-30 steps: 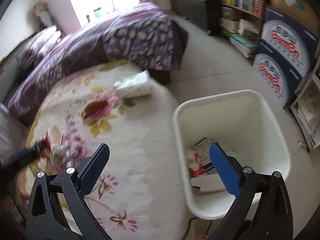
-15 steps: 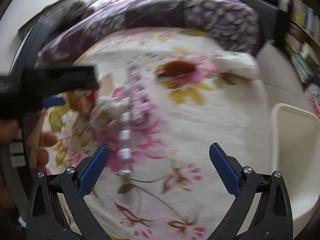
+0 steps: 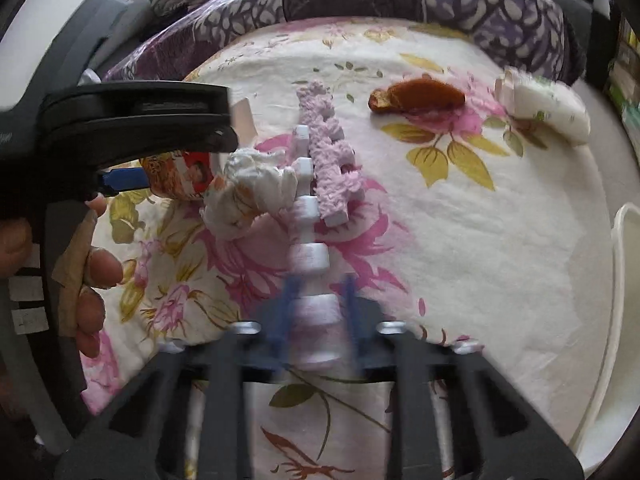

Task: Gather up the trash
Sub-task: 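Grasp the red noodle cup with the left gripper while the right grasps a pink foam strip, then carry the pink strip into the bin and open the right gripper while the left carries the red cup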

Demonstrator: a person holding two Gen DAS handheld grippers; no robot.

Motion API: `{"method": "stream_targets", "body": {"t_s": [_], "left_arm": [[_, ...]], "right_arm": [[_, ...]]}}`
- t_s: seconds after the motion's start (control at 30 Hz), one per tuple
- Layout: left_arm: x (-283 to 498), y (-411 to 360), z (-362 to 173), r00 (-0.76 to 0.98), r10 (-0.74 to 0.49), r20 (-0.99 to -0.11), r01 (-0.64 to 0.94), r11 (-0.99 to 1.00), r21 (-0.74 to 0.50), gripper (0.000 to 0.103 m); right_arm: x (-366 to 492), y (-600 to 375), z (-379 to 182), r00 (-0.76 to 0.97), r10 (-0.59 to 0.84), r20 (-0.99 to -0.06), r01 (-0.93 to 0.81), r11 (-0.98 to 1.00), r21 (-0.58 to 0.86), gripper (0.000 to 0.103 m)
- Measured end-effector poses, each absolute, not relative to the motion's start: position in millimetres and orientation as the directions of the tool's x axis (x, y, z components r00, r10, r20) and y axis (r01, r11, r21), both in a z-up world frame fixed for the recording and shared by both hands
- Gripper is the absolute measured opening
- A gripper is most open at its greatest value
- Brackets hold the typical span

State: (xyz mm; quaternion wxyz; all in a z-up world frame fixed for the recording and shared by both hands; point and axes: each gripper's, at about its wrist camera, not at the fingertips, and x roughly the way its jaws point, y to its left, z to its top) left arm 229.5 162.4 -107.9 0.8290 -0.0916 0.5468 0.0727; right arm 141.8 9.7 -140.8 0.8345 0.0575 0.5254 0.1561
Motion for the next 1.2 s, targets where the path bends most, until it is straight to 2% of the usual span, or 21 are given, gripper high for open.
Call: {"method": "stream_targets", "body": {"t_s": [0.47,0.7,0.77,0.9,0.93,1.07,1.1,1.13,1.2], "left_arm": [[204,153,-49,0.549,0.046,-0.834,-0.206,0.975,-0.082,0.084],[191,148,-32,0.574,0.028,-0.818,-0.187,0.978,-0.097,0.084],[189,147,-31,0.573,0.028,-0.819,-0.174,0.981,-0.088,0.084],[189,149,-34,0.560,0.023,-0.828,-0.171,0.981,-0.089,0.084],[190,150,-35,0.557,0.020,-0.830,-0.173,0.981,-0.092,0.084],[191,154,-41,0.542,0.015,-0.840,-0.175,0.980,-0.096,0.084],[192,154,-42,0.540,0.018,-0.842,-0.175,0.980,-0.091,0.084],[192,154,-43,0.539,0.021,-0.842,-0.176,0.980,-0.089,0.084],[192,155,-44,0.541,0.029,-0.841,-0.183,0.980,-0.084,0.084]], "right_arm": [[130,-14,-106,0.513,0.321,-0.796,-0.179,0.947,0.267,0.012],[125,-20,-107,0.472,0.343,-0.812,-0.188,0.939,0.288,0.012],[126,-13,-120,0.411,0.341,-0.846,-0.206,0.938,0.278,0.014],[126,-3,-138,0.387,0.305,-0.870,-0.214,0.948,0.237,0.044],[126,-2,-140,0.389,0.301,-0.871,-0.216,0.949,0.231,0.047],[130,5,-145,0.401,0.292,-0.868,-0.219,0.951,0.219,0.049],[130,6,-145,0.405,0.288,-0.868,-0.221,0.952,0.213,0.040],[131,7,-144,0.405,0.288,-0.867,-0.226,0.951,0.211,0.008],[133,8,-144,0.394,0.308,-0.866,-0.227,0.946,0.233,0.009]]}}
